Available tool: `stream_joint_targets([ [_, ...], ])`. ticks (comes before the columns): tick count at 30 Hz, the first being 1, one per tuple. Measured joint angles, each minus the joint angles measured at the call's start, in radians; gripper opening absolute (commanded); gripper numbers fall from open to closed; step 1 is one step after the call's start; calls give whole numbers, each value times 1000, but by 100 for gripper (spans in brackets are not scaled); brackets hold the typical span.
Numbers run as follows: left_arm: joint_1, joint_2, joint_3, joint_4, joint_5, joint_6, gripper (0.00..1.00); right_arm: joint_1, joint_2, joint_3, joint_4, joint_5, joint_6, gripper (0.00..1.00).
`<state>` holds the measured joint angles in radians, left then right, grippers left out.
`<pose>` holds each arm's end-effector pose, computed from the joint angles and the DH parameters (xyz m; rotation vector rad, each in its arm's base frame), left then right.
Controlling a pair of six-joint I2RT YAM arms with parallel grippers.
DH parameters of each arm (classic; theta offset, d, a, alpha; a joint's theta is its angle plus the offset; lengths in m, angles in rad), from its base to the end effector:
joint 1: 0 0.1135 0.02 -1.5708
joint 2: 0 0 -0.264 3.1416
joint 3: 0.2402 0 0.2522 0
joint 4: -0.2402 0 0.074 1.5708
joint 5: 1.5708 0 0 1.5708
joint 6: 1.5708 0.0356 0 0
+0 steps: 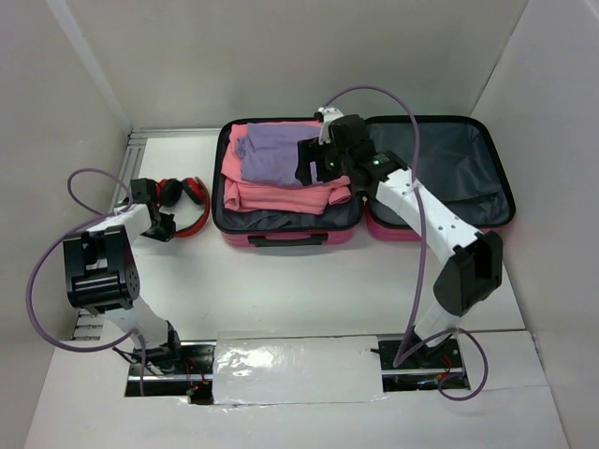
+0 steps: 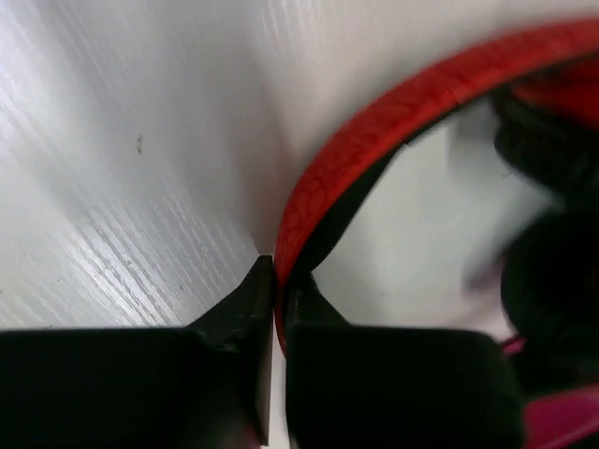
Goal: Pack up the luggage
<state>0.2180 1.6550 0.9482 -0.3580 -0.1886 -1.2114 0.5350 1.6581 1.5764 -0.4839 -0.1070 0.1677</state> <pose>0.3112 0.0758 0.1678 -1.7570 1.9276 -0.1044 0.3288 0.1993 0.3577 -0.4607 2.1296 0.5215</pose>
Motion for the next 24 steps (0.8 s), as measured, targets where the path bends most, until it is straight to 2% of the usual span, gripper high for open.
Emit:
stream_joint_targets([
  [1,2,7,8,-1,-2,4,0,-4,-19,-6,-2,8,0,85],
  [6,-3,31,37,4,3,43,0,-11,-125,-47,-8,49,12,86],
  [11,-6,12,37,16,31,159,0,-37,-197,-76,-11,94,43,86],
  [16,-6,-122,64,-27,60,278,0,-70,-254,-144,-19,116,66,87],
  [24,-21,-400,246,-85,127,427,0,-138,-319,-196,-33,126,82,87],
])
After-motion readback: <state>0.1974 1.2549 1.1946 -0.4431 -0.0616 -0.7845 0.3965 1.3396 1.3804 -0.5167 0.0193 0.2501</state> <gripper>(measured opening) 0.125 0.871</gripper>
